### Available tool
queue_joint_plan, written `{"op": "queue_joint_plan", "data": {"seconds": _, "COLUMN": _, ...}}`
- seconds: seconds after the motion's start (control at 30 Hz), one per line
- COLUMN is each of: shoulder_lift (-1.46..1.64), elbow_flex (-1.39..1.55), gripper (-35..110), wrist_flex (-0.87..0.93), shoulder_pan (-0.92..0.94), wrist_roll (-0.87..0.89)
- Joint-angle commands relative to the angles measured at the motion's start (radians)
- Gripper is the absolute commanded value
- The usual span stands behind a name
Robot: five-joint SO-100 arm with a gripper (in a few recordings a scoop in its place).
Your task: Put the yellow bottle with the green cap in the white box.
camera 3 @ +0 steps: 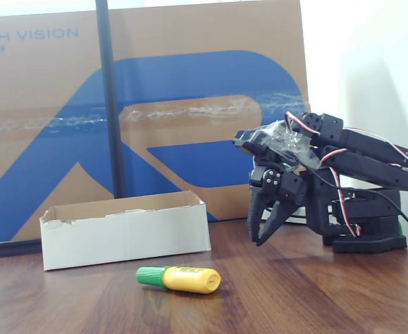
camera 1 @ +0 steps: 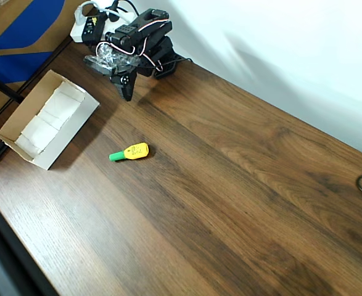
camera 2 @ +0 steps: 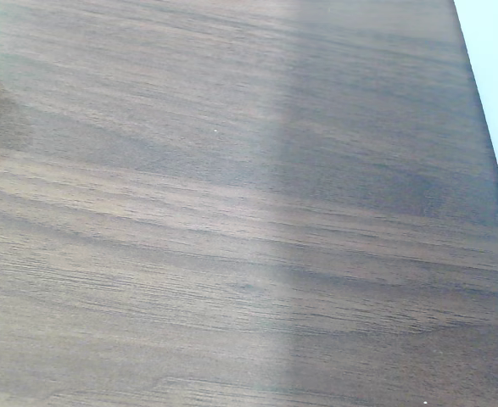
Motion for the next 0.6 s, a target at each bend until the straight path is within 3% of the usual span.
{"op": "queue_joint_plan", "data": {"seconds": 0.0, "shoulder_lift": 0.046, "elbow_flex": -0.003, "gripper": 0, "wrist_flex": 0.02, "shoulder_pan": 0.048, "wrist_roll": 0.025}}
{"op": "queue_joint_plan", "data": {"seconds": 0.57, "shoulder_lift": 0.014, "elbow_flex": -0.041, "gripper": 0, "wrist_flex": 0.063, "shoulder_pan": -0.015, "wrist_roll": 0.011}}
